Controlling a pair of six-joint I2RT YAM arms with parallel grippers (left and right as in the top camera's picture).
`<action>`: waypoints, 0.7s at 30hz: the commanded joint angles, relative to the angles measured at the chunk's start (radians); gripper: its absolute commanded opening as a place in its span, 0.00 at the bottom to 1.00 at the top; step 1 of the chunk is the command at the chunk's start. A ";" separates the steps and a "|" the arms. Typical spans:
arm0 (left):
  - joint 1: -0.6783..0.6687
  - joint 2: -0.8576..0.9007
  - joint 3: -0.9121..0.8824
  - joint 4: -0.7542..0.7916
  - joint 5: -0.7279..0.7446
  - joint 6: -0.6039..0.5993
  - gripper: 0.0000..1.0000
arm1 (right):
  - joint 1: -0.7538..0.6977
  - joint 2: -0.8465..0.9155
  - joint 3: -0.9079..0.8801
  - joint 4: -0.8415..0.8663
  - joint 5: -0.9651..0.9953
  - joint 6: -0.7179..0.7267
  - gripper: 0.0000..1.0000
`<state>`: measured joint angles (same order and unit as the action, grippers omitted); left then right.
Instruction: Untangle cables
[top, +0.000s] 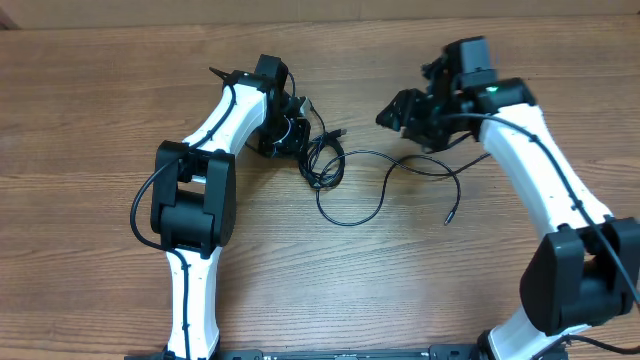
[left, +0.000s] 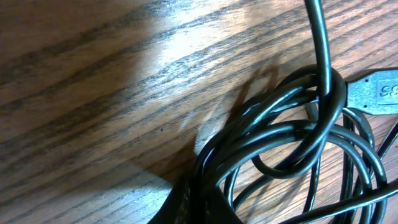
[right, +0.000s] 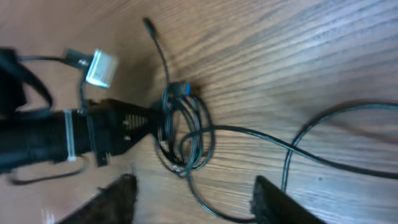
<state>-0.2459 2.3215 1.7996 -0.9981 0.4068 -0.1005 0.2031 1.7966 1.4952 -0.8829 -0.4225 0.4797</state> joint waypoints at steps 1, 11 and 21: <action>0.010 0.018 -0.008 0.003 -0.018 0.007 0.05 | 0.080 0.012 -0.004 0.007 0.226 0.228 0.50; 0.010 0.018 -0.008 0.003 -0.018 0.007 0.04 | 0.179 0.115 -0.004 0.013 0.314 0.411 0.48; 0.010 0.018 -0.008 0.004 -0.018 0.007 0.04 | 0.235 0.260 -0.004 0.095 0.264 0.412 0.50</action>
<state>-0.2459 2.3215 1.7996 -0.9981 0.4068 -0.1005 0.4194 2.0209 1.4948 -0.8047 -0.1493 0.8749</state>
